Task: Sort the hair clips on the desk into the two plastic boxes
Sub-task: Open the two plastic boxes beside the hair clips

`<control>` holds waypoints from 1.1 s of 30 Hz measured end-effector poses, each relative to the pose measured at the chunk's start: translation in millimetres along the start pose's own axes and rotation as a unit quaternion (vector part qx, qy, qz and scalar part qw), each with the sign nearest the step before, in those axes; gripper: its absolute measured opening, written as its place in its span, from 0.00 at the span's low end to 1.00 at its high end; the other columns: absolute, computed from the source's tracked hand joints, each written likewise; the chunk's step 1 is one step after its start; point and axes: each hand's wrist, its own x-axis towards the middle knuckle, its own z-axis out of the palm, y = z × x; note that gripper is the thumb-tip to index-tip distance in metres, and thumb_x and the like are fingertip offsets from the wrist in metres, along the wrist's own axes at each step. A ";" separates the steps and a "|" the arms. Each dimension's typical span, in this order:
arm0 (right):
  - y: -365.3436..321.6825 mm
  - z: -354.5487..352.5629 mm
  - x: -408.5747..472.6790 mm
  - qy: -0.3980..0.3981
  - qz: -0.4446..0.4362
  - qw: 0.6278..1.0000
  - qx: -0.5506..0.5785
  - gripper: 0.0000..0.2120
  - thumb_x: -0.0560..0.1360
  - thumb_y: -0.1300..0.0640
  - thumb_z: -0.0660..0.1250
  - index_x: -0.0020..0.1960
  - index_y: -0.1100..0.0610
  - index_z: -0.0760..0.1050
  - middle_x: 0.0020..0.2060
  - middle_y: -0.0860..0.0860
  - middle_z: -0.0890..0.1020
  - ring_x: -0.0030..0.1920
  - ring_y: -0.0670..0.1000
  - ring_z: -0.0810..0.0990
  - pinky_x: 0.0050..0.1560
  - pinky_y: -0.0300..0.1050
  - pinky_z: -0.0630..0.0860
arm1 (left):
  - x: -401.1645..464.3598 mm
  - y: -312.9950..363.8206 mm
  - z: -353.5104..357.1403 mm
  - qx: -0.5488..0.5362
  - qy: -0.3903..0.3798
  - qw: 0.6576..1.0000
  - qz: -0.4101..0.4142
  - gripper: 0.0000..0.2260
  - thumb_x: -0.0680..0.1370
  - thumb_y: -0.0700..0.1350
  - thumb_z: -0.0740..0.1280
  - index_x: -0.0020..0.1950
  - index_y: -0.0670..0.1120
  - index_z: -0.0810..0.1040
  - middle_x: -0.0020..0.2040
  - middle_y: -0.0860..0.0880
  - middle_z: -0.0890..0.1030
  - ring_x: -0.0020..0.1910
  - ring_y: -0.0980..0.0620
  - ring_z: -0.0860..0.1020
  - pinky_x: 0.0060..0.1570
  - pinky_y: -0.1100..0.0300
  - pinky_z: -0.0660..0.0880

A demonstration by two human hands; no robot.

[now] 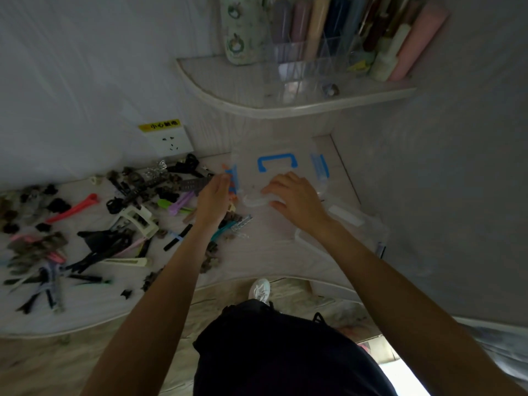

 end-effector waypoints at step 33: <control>53.7 -77.2 -85.4 0.109 0.317 0.923 -0.188 0.27 0.71 0.65 0.66 0.69 0.63 0.65 0.73 0.58 0.61 0.72 0.60 0.63 0.68 0.52 0.65 | 9.6 14.3 48.8 0.219 -0.034 0.963 0.152 0.16 0.76 0.52 0.64 0.60 0.44 0.77 0.53 0.45 0.83 0.56 0.47 0.78 0.73 0.39 0.48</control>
